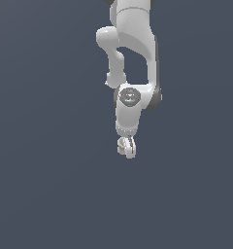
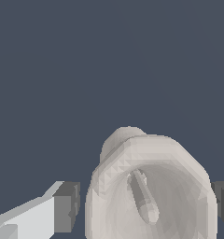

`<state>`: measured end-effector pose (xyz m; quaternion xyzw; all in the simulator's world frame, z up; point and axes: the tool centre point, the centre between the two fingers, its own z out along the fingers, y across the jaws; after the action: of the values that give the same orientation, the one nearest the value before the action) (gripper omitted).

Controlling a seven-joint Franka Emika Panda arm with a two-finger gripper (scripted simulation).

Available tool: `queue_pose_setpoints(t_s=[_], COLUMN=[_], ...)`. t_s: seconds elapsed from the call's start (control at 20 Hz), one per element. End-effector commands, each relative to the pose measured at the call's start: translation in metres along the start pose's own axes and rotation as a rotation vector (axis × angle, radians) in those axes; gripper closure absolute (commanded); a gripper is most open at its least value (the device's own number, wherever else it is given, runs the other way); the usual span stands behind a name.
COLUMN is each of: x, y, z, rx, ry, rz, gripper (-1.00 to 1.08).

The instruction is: Pick up the object and move it to a goal position.

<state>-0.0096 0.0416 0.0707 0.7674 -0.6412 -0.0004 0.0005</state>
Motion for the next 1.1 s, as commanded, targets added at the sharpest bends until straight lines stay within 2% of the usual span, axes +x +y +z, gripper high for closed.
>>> queue_pose_setpoints(t_s=[0.0,0.15,0.2,0.75,1.05], x=[0.0,0.0,0.0,-0.001,-0.019], y=[-0.001,-0.001,-0.001,-0.002,0.001], z=[0.007,0.01,0.01,0.009,0.008], rx=[0.001,0.001,0.001,0.002,0.002], ry=[0.0,0.0,0.0,0.0,0.0], rz=[0.001,0.001,0.001,0.0,0.0], gripper=[-0.92,-0.92,1.08,1.08,1.08])
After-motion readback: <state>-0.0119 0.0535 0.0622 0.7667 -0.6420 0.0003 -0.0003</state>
